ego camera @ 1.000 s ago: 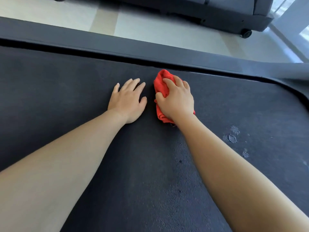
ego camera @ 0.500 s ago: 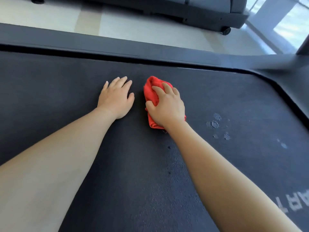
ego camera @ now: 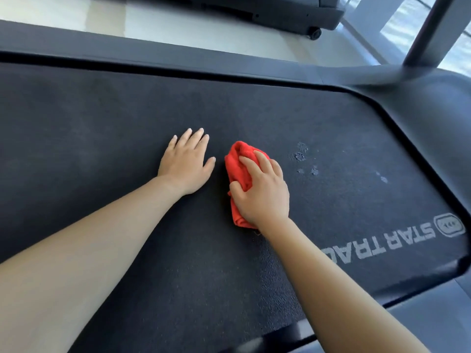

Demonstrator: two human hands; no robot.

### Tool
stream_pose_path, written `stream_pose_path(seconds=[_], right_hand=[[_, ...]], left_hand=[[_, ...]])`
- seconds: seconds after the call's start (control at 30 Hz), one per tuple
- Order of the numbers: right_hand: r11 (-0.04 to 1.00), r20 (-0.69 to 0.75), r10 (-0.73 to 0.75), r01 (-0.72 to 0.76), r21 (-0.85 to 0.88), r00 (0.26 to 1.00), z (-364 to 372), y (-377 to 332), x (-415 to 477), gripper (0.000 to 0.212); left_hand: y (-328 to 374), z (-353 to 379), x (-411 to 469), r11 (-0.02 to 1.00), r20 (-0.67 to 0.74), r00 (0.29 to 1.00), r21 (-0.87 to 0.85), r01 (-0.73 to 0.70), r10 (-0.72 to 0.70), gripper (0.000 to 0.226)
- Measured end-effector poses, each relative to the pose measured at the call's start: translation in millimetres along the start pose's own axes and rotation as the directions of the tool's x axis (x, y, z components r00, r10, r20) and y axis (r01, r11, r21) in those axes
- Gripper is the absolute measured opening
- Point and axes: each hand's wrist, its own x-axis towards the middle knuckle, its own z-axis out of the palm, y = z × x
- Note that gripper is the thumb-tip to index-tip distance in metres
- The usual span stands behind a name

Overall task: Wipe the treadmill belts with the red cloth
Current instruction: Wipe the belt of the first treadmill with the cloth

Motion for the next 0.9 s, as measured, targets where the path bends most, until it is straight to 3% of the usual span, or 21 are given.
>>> stream_pose_path(seconds=[0.23,0.67,0.9], right_hand=[[1.0,0.058,0.005,-0.004,-0.028,0.998,-0.6,4.6,39.0,0.055],[0.996,-0.073,-0.032,0.025,-0.091,0.997,-17.5,7.0,-113.5,0.06],[0.997,-0.036,0.014,-0.016,-0.07,0.999,-14.2,14.8,-54.7,0.057]], left_hand=[[4.0,-2.3,-2.6,1.0,0.005,1.0,0.026,0.013,-0.013,0.06],[13.1,-0.1,-42.8,0.996,0.058,0.996,0.046,-0.072,0.07,0.067],[23.0,0.1,-45.6,0.998,0.053,0.997,0.032,-0.049,0.047,0.069]])
